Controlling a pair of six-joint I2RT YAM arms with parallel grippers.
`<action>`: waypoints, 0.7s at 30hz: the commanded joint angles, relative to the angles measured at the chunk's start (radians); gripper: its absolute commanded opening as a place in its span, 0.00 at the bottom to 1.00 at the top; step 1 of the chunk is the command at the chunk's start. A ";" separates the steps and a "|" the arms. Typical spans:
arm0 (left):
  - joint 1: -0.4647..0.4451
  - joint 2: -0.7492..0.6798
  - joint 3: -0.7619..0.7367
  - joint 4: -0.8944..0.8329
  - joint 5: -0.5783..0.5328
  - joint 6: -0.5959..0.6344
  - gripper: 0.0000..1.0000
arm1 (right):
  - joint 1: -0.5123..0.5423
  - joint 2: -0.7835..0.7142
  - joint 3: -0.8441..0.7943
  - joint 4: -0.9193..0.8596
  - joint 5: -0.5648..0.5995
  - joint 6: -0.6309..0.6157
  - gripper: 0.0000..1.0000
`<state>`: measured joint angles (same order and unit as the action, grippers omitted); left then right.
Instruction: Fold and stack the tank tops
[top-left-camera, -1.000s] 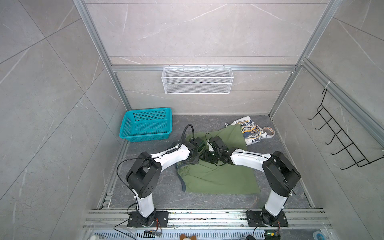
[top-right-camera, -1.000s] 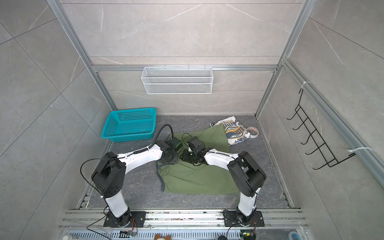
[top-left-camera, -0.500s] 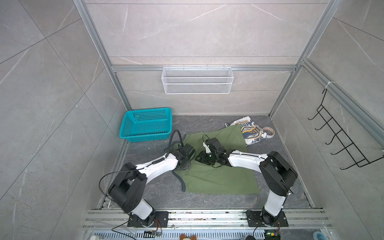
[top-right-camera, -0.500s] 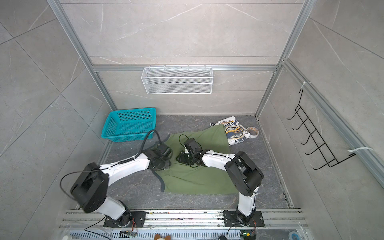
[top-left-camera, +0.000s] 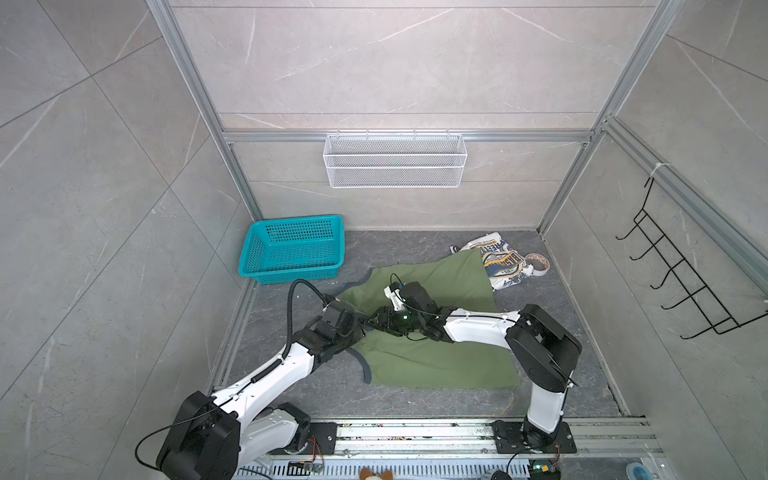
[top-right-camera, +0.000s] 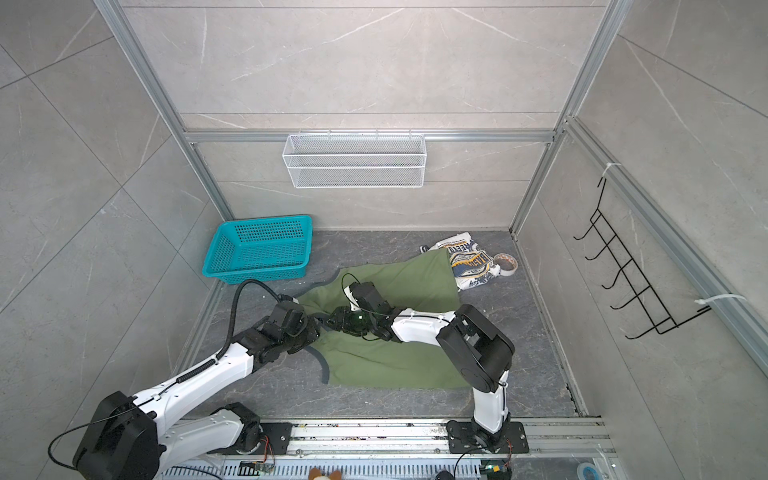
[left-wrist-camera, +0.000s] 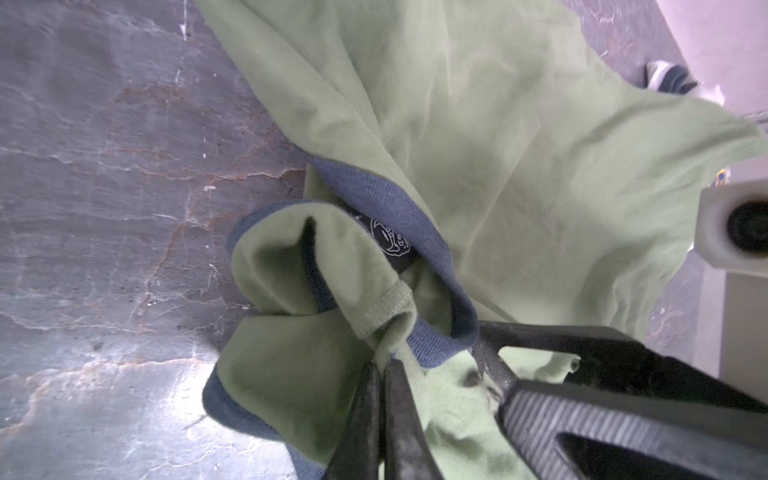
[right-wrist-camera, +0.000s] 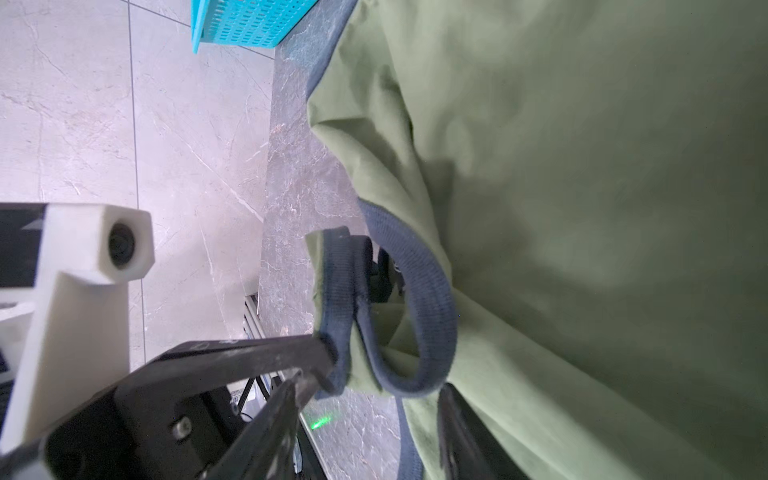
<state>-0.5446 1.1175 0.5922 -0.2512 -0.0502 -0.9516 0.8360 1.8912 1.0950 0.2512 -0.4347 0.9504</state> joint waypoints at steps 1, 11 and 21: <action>0.010 -0.037 -0.001 0.050 0.042 -0.025 0.00 | 0.007 0.051 0.041 -0.042 0.018 0.002 0.53; 0.012 -0.064 -0.031 0.040 0.049 -0.030 0.00 | 0.015 0.102 0.122 -0.103 0.016 -0.015 0.46; 0.018 -0.086 -0.032 -0.040 0.014 -0.004 0.04 | 0.025 0.083 0.125 -0.156 0.084 -0.039 0.07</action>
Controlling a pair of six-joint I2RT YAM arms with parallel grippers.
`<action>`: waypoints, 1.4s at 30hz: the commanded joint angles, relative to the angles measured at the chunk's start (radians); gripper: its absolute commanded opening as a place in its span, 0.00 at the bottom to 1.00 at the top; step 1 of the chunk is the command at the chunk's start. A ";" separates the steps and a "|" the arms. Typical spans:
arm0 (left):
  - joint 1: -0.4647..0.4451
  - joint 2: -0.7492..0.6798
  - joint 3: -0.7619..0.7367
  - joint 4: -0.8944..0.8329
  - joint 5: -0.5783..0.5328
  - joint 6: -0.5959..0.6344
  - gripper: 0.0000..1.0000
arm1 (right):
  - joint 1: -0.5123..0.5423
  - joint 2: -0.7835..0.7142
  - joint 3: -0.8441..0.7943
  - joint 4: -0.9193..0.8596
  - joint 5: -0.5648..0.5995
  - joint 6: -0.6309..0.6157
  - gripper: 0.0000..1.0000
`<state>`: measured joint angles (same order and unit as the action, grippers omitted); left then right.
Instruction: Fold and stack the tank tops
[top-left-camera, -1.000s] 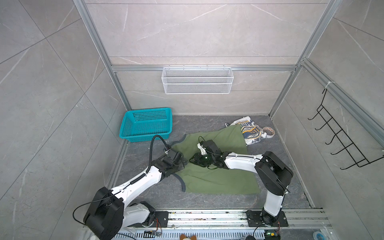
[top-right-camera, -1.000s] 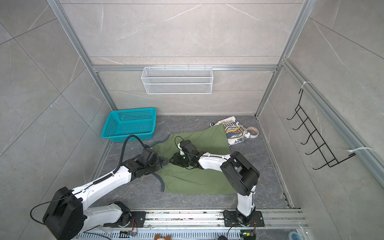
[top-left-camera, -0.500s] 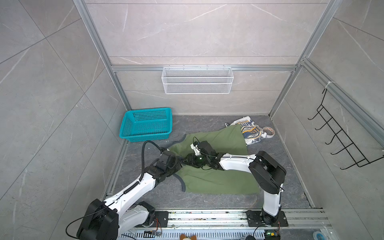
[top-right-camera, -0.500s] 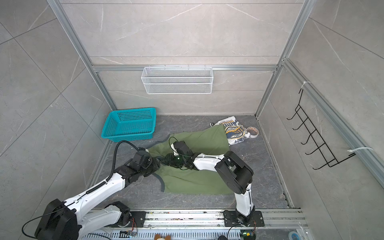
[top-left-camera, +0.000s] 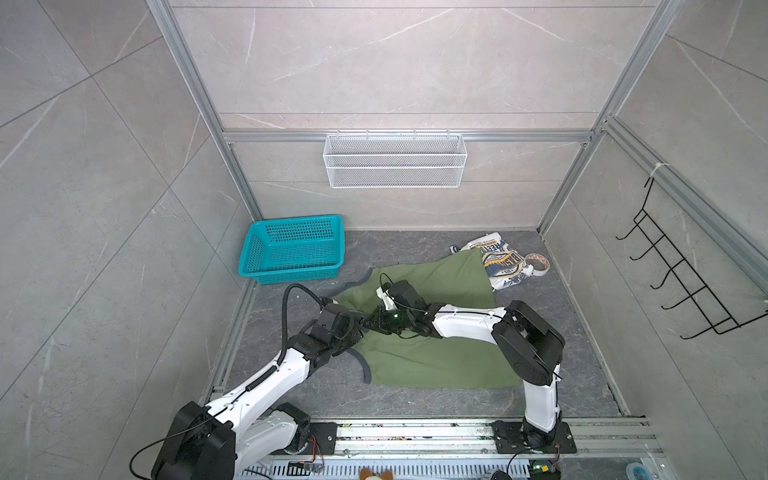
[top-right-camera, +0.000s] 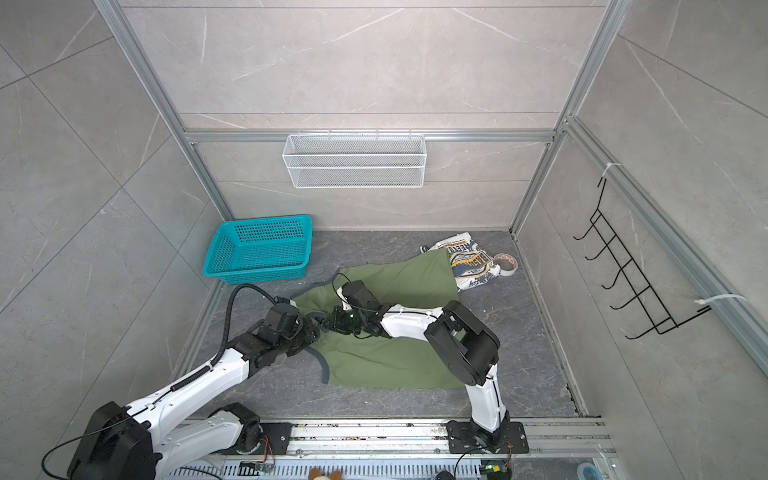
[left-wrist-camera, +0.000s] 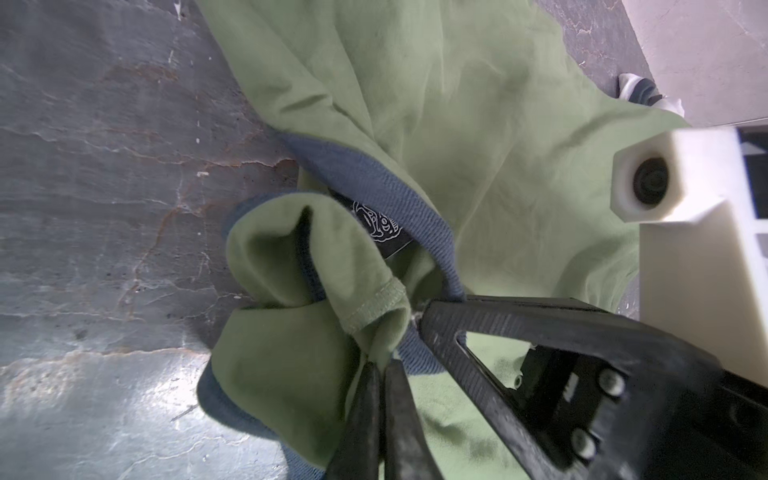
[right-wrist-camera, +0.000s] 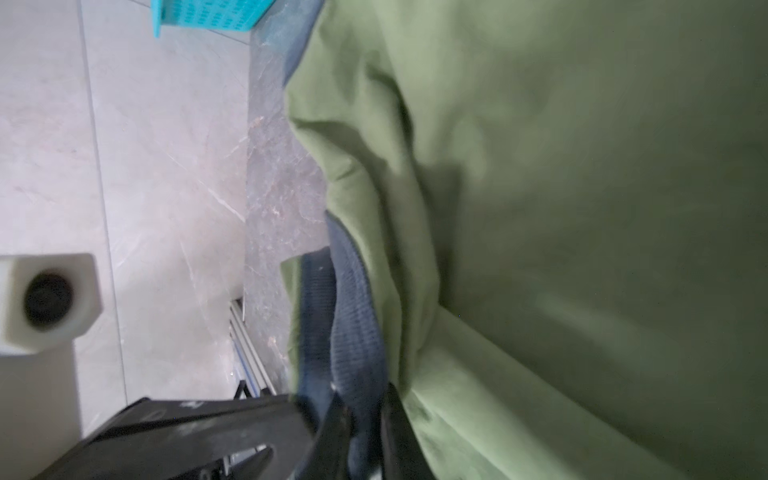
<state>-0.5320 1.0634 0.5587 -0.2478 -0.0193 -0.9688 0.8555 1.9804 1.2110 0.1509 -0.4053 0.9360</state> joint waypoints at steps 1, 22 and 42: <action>0.006 -0.041 0.004 -0.084 -0.041 0.014 0.07 | 0.005 -0.016 0.006 -0.064 0.068 -0.032 0.05; -0.125 0.058 0.283 -0.456 -0.309 0.070 0.65 | 0.087 -0.069 0.092 -0.113 0.136 -0.142 0.00; -0.024 0.141 0.167 -0.386 -0.265 0.040 0.43 | 0.103 -0.142 0.078 -0.117 0.190 -0.158 0.00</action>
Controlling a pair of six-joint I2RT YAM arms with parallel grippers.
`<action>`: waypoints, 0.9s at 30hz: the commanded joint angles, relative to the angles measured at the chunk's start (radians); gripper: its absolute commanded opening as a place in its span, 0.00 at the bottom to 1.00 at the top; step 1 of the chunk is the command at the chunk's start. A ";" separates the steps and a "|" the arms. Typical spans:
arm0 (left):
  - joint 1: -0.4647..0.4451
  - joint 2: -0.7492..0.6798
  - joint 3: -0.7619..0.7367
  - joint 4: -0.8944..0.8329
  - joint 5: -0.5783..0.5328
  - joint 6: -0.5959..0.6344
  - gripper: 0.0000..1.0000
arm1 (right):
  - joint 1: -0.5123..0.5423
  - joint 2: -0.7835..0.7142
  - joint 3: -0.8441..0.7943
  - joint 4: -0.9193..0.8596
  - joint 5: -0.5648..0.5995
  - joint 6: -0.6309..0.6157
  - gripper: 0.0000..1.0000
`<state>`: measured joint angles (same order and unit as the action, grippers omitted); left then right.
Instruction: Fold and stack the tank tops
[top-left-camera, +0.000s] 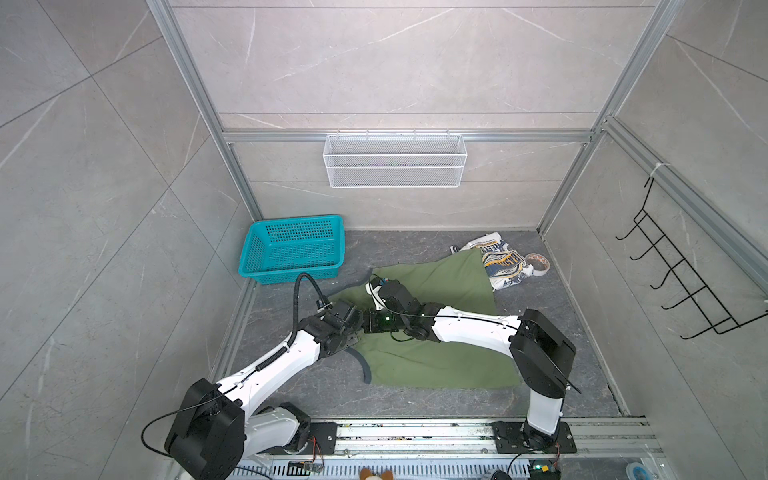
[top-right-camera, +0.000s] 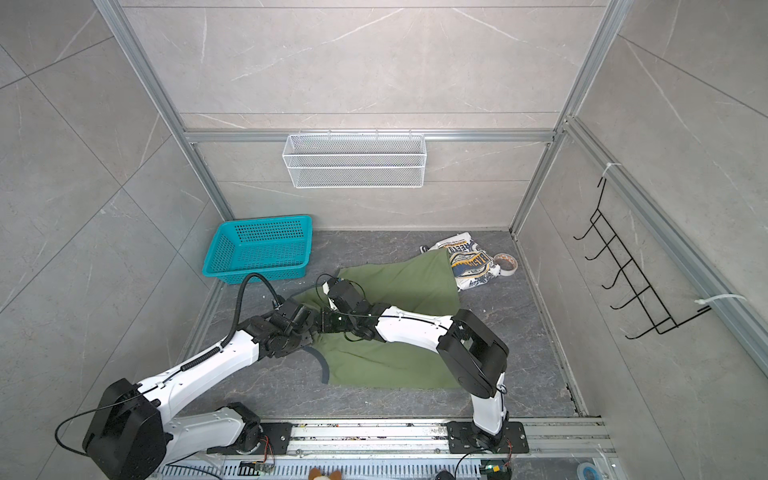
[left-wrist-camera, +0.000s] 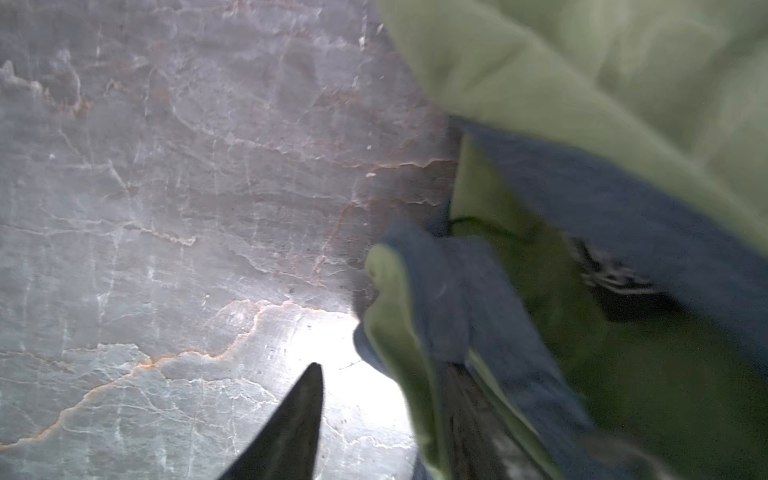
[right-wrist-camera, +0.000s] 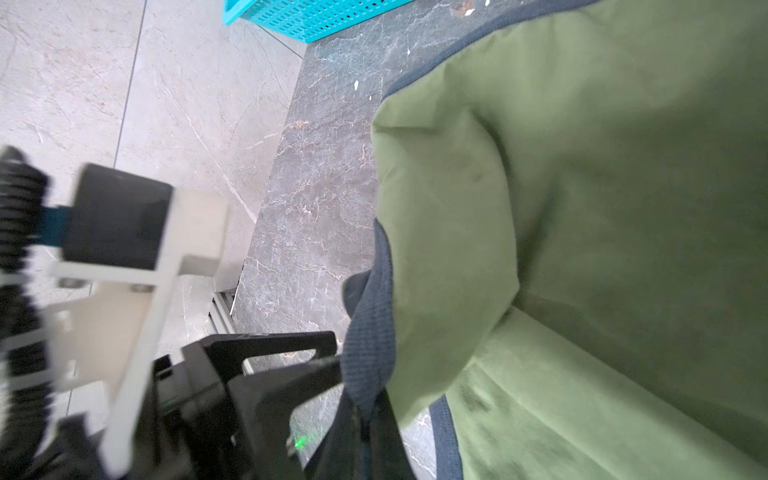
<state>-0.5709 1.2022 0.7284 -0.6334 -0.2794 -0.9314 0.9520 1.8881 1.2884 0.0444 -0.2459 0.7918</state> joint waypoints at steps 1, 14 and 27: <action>0.022 -0.003 -0.013 0.001 -0.005 0.002 0.41 | 0.006 -0.055 -0.001 -0.020 0.042 -0.017 0.00; 0.077 -0.267 -0.040 0.016 0.079 0.019 0.27 | 0.006 -0.049 0.014 -0.045 0.060 -0.036 0.00; 0.076 -0.144 0.018 0.104 0.211 -0.002 0.43 | 0.013 -0.059 0.015 -0.034 0.044 -0.039 0.00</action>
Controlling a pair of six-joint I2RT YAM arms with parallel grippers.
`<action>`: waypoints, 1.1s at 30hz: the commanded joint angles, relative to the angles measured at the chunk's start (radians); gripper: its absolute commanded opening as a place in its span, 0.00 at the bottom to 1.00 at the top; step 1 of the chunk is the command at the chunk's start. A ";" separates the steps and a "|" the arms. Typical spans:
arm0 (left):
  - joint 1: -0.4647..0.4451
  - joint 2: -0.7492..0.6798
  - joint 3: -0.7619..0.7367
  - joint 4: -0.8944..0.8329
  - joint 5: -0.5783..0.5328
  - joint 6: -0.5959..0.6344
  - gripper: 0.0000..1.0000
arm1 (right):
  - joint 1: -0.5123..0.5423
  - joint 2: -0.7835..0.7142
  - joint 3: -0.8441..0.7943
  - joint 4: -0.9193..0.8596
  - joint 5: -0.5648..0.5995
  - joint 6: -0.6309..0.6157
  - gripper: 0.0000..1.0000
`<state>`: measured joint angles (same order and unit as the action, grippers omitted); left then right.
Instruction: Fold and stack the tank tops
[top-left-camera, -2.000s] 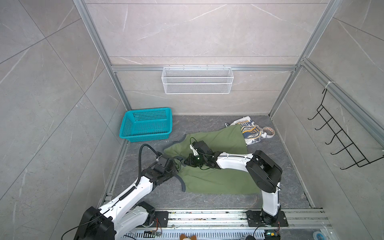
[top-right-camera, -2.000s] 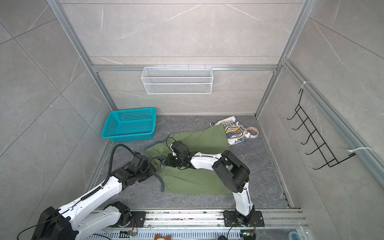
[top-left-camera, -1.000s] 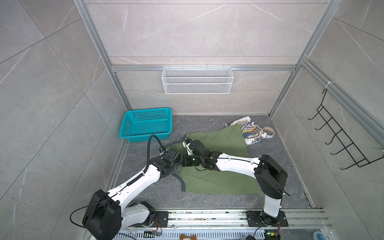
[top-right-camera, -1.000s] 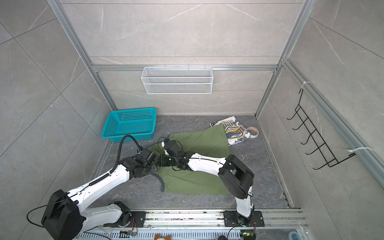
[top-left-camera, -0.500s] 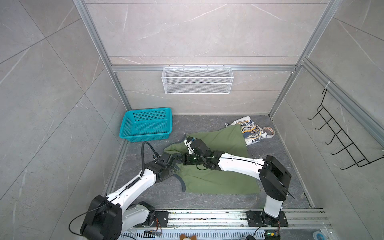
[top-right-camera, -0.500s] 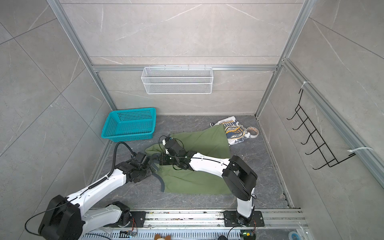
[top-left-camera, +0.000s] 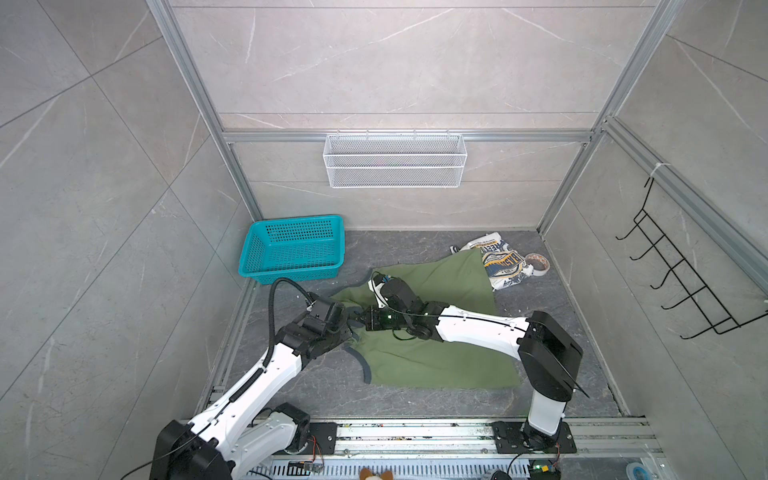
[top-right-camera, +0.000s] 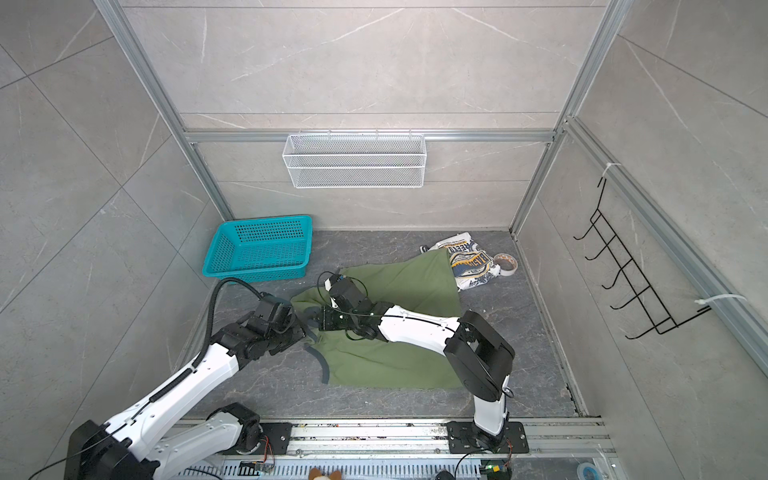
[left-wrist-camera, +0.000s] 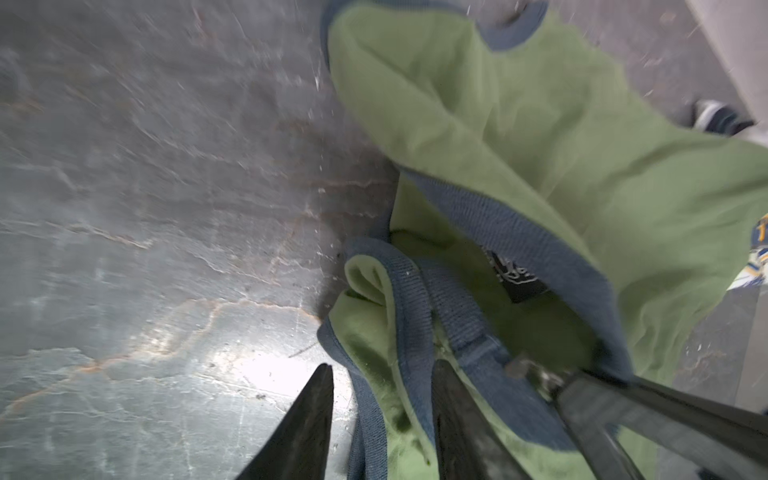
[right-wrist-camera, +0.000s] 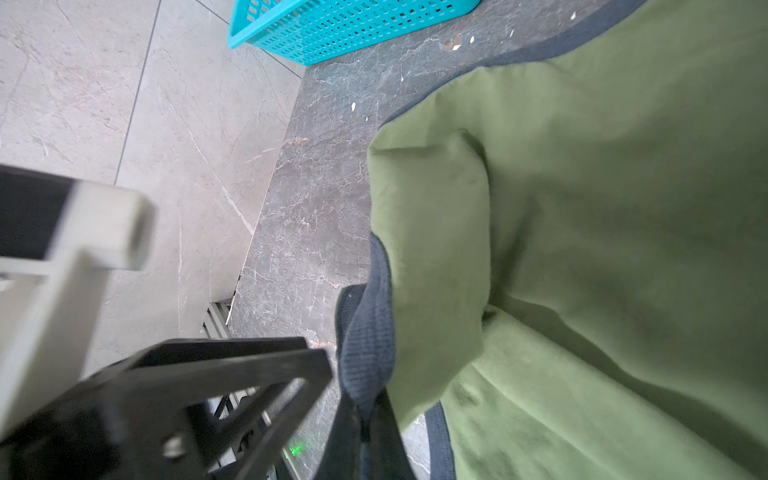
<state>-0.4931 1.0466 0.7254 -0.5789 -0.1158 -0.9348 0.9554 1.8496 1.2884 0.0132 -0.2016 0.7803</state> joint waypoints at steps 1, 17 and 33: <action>-0.002 0.021 0.023 0.053 0.053 0.002 0.43 | 0.011 -0.020 0.015 -0.002 0.000 -0.028 0.00; -0.001 0.144 0.004 0.033 0.011 0.009 0.43 | 0.018 -0.036 0.009 -0.005 0.026 -0.030 0.00; 0.018 0.184 -0.041 0.027 -0.002 0.014 0.34 | 0.018 -0.062 -0.004 -0.016 0.067 -0.041 0.00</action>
<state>-0.4881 1.2190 0.7116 -0.5098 -0.0772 -0.9344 0.9672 1.8454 1.2869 -0.0010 -0.1669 0.7635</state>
